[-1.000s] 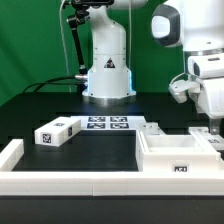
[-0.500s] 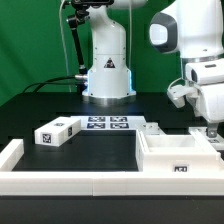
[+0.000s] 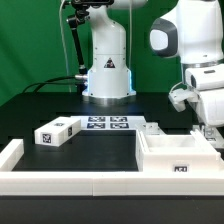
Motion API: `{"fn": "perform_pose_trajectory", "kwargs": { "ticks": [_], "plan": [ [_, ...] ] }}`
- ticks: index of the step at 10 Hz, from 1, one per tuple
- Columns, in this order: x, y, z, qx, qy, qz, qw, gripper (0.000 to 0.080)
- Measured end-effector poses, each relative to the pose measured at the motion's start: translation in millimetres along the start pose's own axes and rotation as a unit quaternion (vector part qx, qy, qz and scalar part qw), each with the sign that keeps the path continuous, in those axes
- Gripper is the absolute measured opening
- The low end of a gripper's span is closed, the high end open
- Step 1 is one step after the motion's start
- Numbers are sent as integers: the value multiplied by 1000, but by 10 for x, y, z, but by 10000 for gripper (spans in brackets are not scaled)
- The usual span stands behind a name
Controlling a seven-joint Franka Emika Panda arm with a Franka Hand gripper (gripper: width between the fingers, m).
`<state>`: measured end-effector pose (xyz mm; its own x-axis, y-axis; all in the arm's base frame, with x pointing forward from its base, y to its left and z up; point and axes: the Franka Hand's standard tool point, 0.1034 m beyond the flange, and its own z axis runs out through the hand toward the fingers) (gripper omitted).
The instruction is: Assemble cabinet
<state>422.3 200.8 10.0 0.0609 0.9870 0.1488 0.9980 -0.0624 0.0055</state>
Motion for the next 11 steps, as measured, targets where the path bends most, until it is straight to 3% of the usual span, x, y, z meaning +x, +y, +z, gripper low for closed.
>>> {"fn": "perform_pose_trajectory", "kwargs": {
  "ticks": [2,7,10,11],
  "plan": [
    [-13,4,0,0,0,2,1000,85],
    [-35,15,-12,0,-1,5,1000,68],
    [-303,173,-393,-10,-23,22,999,68],
    [-419,205,-476,-6,-32,18,999,68]
  ]
}}
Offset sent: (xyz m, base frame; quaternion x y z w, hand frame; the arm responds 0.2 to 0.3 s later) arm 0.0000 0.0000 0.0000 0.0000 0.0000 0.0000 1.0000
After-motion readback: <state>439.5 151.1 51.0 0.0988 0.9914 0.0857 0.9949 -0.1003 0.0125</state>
